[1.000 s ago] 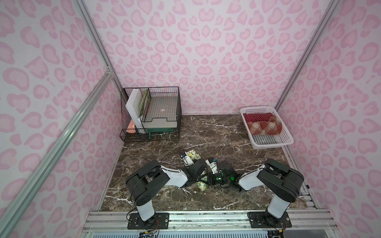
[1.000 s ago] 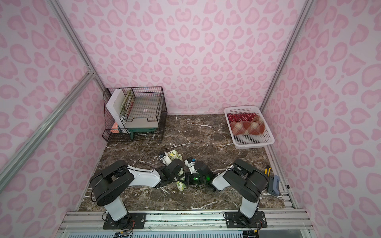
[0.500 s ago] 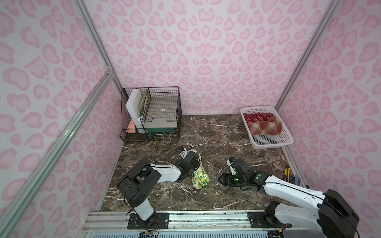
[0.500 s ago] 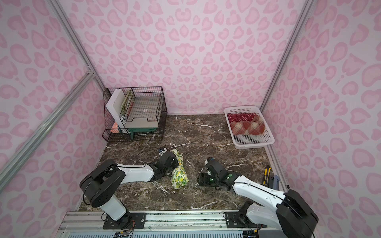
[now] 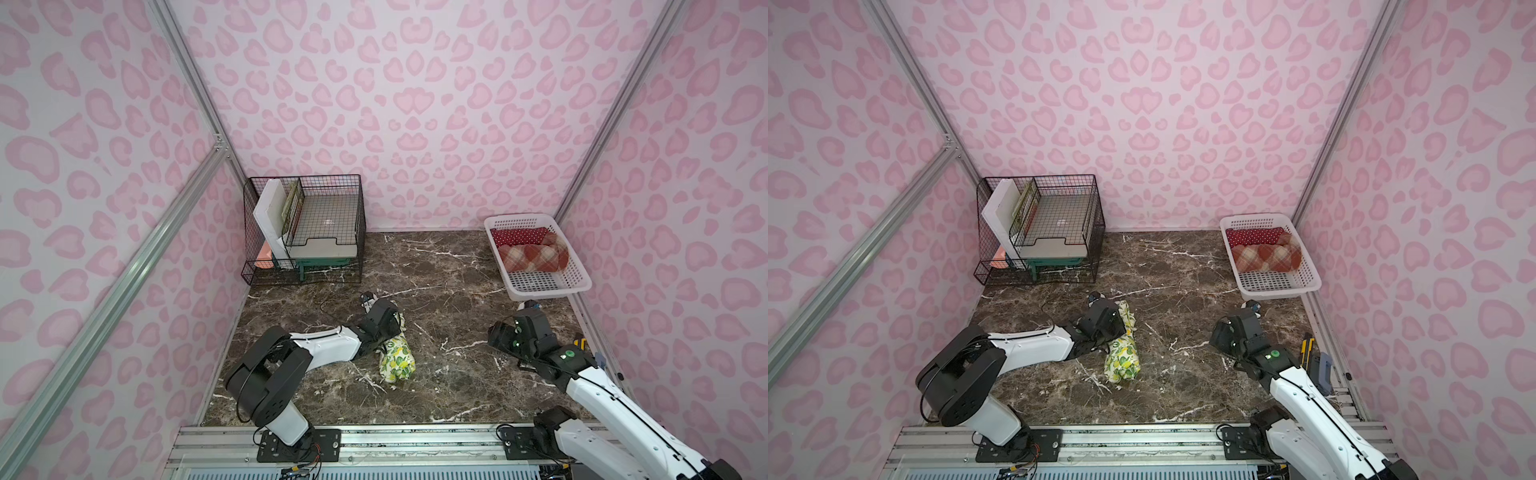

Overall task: Roll up the skirts
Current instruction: Move the basket to the center of the board.

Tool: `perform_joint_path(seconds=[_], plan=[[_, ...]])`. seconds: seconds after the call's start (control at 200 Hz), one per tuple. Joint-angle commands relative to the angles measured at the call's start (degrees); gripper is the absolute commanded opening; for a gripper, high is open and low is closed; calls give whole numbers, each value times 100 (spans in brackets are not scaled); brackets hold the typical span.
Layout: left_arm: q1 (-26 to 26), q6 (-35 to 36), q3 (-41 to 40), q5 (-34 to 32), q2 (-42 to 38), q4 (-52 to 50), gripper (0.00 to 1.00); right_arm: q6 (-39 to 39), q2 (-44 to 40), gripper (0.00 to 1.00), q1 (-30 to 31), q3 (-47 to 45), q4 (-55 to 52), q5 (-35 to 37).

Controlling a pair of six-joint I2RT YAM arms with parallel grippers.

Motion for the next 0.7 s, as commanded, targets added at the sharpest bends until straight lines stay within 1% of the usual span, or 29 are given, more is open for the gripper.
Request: perform_joint_path(seconds=[0.0,0.13,0.17,0.295,0.33,0.435,0.525,0.595,0.695], plan=[[8,231,0,-13,-157,-197,0,-233,14,85,-744,88,519,92],[8,364,-65,-31,-404,-304,0,-490,371,86,-1669,300,883,-272],[15,381,-80,-54,-471,-358,0,-512,501,85,-1857,374,955,-389],[33,516,-89,-29,-702,-441,0,-535,774,85,-2325,463,1131,-431],[33,547,-80,-19,-755,-474,0,-513,814,86,-2534,467,1166,-441],[43,635,-77,100,-897,-449,0,-558,977,85,-3214,459,1570,-1009],[44,723,-73,234,-1017,-366,0,-541,1329,85,-3424,618,1779,-1012],[49,817,-47,338,-1152,-345,0,-529,1709,83,-3637,795,1942,-1303],[44,941,-6,434,-1453,-455,0,-590,2395,80,-3761,1143,2050,-1443]])
